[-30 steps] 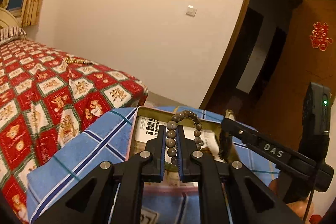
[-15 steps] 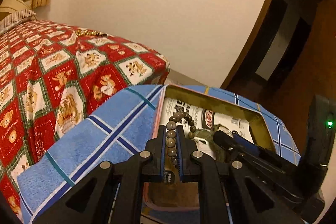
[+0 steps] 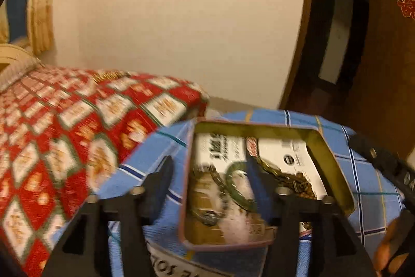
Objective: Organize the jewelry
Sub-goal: 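Lower the watch and grey bracelet into the pink tin, opening both tools, then move both open tools back to the remaining jewelry pile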
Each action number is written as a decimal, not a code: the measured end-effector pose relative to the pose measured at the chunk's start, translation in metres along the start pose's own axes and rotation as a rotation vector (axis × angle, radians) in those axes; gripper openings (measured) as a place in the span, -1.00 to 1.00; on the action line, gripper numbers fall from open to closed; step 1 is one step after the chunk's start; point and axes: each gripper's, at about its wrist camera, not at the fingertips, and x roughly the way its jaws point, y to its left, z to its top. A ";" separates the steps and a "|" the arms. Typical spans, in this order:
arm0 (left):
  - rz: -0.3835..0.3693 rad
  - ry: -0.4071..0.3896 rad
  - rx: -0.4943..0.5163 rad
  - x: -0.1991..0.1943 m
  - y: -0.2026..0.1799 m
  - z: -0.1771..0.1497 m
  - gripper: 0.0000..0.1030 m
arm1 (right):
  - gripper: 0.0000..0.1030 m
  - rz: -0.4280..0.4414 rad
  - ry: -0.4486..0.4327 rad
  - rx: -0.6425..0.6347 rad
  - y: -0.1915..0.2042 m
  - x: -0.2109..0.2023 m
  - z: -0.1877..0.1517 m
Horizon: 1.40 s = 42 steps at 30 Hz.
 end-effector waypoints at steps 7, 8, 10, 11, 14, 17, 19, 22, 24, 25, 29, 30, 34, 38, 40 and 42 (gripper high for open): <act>0.040 -0.055 -0.074 -0.058 0.023 -0.019 0.35 | 0.11 -0.026 0.071 -0.035 -0.018 -0.034 -0.025; 0.041 -0.047 -0.087 -0.063 0.027 -0.025 0.35 | 0.11 -0.024 0.082 -0.038 -0.019 -0.037 -0.029; 0.054 -0.030 -0.123 -0.072 0.035 -0.039 0.35 | 0.11 -0.012 0.110 -0.034 -0.020 -0.041 -0.040; 0.058 -0.026 -0.137 -0.075 0.038 -0.044 0.35 | 0.11 -0.009 0.119 -0.032 -0.020 -0.042 -0.044; 0.081 -0.007 -0.151 -0.087 0.043 -0.062 0.35 | 0.11 0.014 0.153 -0.037 -0.016 -0.046 -0.056; 0.103 0.003 -0.176 -0.101 0.049 -0.079 0.35 | 0.11 0.029 0.156 -0.074 -0.009 -0.054 -0.065; 0.105 0.006 -0.176 -0.108 0.051 -0.088 0.35 | 0.11 0.051 0.159 -0.098 -0.002 -0.058 -0.070; 0.118 0.013 -0.155 -0.118 0.053 -0.096 0.35 | 0.11 0.074 0.172 -0.129 0.006 -0.061 -0.077; 0.135 0.016 -0.131 -0.126 0.054 -0.104 0.35 | 0.11 0.095 0.179 -0.144 0.011 -0.063 -0.082; 0.141 0.019 -0.126 -0.127 0.056 -0.106 0.35 | 0.11 0.116 0.183 -0.156 0.014 -0.065 -0.084; 0.130 0.022 -0.140 -0.137 0.063 -0.119 0.35 | 0.11 0.185 0.205 -0.209 0.027 -0.074 -0.096; 0.127 0.021 -0.142 -0.139 0.064 -0.121 0.35 | 0.12 0.204 0.215 -0.220 0.031 -0.075 -0.099; 0.132 0.017 -0.142 -0.145 0.067 -0.127 0.35 | 0.31 0.259 0.245 -0.293 0.054 -0.084 -0.111; 0.120 0.012 -0.152 -0.149 0.068 -0.128 0.35 | 0.40 0.260 0.282 -0.403 0.081 -0.082 -0.125; 0.120 0.009 -0.145 -0.151 0.067 -0.128 0.35 | 0.31 0.240 0.324 -0.443 0.090 -0.074 -0.130; 0.119 0.004 -0.139 -0.153 0.067 -0.129 0.35 | 0.14 0.238 0.366 -0.454 0.092 -0.068 -0.134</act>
